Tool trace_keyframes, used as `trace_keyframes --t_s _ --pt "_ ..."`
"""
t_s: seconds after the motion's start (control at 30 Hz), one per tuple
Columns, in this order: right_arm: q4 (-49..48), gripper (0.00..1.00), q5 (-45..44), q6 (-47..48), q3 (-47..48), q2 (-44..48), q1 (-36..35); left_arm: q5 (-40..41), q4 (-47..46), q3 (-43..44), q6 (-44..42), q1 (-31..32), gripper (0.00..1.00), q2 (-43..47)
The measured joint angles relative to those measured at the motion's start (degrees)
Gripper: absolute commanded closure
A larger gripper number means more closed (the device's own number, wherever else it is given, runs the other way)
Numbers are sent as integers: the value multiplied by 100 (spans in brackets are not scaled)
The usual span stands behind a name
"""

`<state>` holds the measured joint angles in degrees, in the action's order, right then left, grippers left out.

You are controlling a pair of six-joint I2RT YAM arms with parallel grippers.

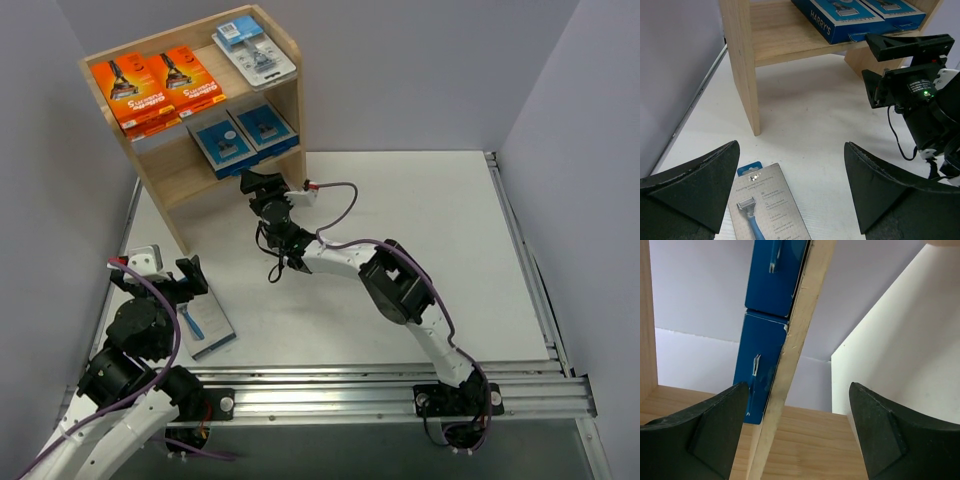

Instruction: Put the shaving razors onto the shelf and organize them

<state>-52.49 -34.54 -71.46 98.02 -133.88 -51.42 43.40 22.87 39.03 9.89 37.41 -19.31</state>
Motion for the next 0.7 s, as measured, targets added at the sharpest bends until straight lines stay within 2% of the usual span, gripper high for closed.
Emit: trace_keyframes --t_s 0.3,0.43,0.57,0.7 --pt "-553 20 -76 623 -1591 1241 -7 144 20 2 4 0 6 13" --pt "-649 24 -50 909 -2345 1932 -4 247 44 2 0 0 6 111" --pt "-509 25 496 1381 -2739 2527 -11 376 48 11 -7 0 6 223" --pt "-201 25 1633 1910 -2835 2824 -13 479 55 39 -9 0 5 229"
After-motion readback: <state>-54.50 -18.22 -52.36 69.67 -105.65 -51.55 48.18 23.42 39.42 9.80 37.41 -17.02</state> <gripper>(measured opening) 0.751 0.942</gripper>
